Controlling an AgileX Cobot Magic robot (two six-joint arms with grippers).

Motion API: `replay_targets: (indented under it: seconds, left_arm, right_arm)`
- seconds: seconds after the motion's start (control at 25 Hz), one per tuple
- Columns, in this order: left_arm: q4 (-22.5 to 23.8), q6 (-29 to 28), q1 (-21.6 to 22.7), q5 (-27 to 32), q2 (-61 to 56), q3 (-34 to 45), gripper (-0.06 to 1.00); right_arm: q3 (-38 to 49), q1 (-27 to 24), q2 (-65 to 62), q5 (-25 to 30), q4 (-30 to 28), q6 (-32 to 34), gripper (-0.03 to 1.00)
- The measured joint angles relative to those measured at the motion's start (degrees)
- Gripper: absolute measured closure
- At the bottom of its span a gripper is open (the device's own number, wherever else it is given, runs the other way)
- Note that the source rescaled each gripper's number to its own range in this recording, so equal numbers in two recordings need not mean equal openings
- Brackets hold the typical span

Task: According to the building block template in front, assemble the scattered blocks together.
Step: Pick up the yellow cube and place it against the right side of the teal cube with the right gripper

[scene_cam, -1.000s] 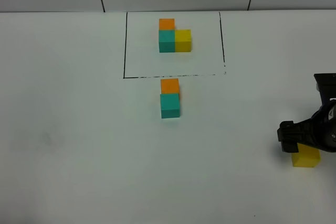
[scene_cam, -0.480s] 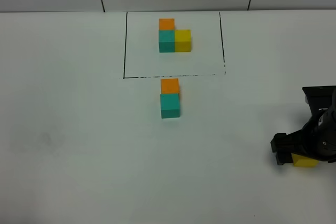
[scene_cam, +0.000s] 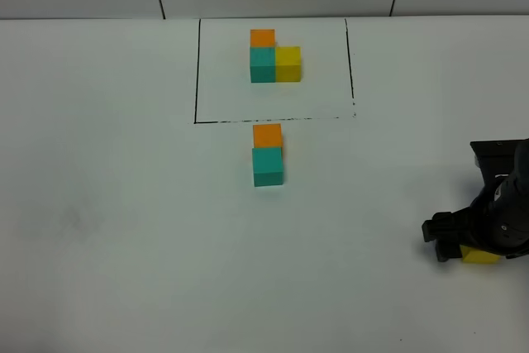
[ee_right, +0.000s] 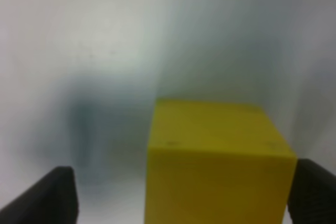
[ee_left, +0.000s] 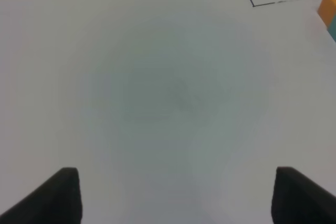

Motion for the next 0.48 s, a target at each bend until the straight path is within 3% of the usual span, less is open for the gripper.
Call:
replay_targets:
  seconds: [0.16,0.32,0.48]
  left_arm:
    - [0.0,0.0,0.0,0.0,0.0,0.0,0.25]
    - [0.0,0.0,0.0,0.0,0.0,0.0,0.25]
    - [0.0,0.0,0.0,0.0,0.0,0.0,0.25]
  right_arm:
    - [0.0,0.0,0.1,-0.1,-0.1,1.3,0.56]
    - [0.0,0.0,0.2,0.1,-1.6,3.0,0.93]
    - [-0.4,0.0,0.2,1.5,-3.9,3.3,0.95]
